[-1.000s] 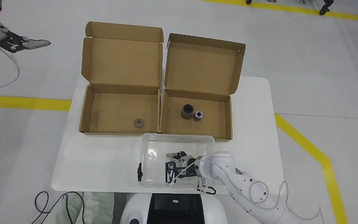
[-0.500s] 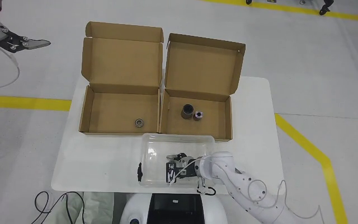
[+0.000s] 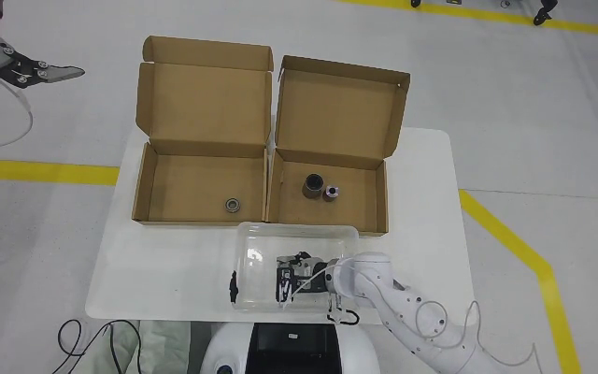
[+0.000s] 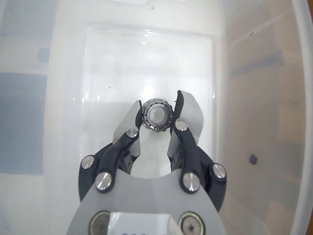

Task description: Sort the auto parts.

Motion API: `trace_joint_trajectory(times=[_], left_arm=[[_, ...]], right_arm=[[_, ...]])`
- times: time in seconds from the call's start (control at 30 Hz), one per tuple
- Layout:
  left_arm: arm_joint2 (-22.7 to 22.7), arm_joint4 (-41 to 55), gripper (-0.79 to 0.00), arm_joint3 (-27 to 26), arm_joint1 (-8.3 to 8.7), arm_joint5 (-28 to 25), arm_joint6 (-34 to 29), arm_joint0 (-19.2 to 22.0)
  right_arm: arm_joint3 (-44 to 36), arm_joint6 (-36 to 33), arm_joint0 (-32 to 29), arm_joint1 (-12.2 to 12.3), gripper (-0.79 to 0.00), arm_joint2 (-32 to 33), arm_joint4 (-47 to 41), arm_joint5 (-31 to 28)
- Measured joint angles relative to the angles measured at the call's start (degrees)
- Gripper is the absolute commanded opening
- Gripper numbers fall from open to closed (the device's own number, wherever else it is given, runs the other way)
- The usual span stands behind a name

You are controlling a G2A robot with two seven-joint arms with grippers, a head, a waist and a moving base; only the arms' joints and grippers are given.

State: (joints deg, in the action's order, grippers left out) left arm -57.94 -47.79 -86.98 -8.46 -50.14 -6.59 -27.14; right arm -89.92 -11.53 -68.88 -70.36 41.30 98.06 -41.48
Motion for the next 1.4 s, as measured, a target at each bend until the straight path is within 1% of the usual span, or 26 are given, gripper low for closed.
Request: trace_joint_trajectory(times=[0.27, 0.47, 0.6, 0.7, 0.97, 1.4], left_arm=[[0.0, 0.0, 0.0, 0.0, 0.0, 0.0, 0.0, 0.0], [0.0, 0.0, 0.0, 0.0, 0.0, 0.0, 0.0, 0.0], [0.0, 0.0, 0.0, 0.0, 0.0, 0.0, 0.0, 0.0], [0.0, 0.0, 0.0, 0.0, 0.0, 0.0, 0.0, 0.0], [0.0, 0.0, 0.0, 0.0, 0.0, 0.0, 0.0, 0.0], [0.0, 0.0, 0.0, 0.0, 0.0, 0.0, 0.0, 0.0]], right_arm=[[0.6, 7.2, -0.6, 0.3, -0.785, 1.0, -0.6, 2.1], [1.7, 15.6, -1.0, 0.4, -0.785, 2.1, -2.0, 4.1], [0.6, 22.1, -1.9, 0.7, -0.785, 3.0, -2.6, 5.4], [-0.8, 25.6, -2.6, 1.1, -0.785, 3.7, -2.3, 6.0], [-5.4, 30.1, -2.5, 1.3, -0.785, 4.3, -2.3, 6.3], [-6.9, 39.5, 3.3, 0.6, -0.785, 6.6, -6.3, 6.1]])
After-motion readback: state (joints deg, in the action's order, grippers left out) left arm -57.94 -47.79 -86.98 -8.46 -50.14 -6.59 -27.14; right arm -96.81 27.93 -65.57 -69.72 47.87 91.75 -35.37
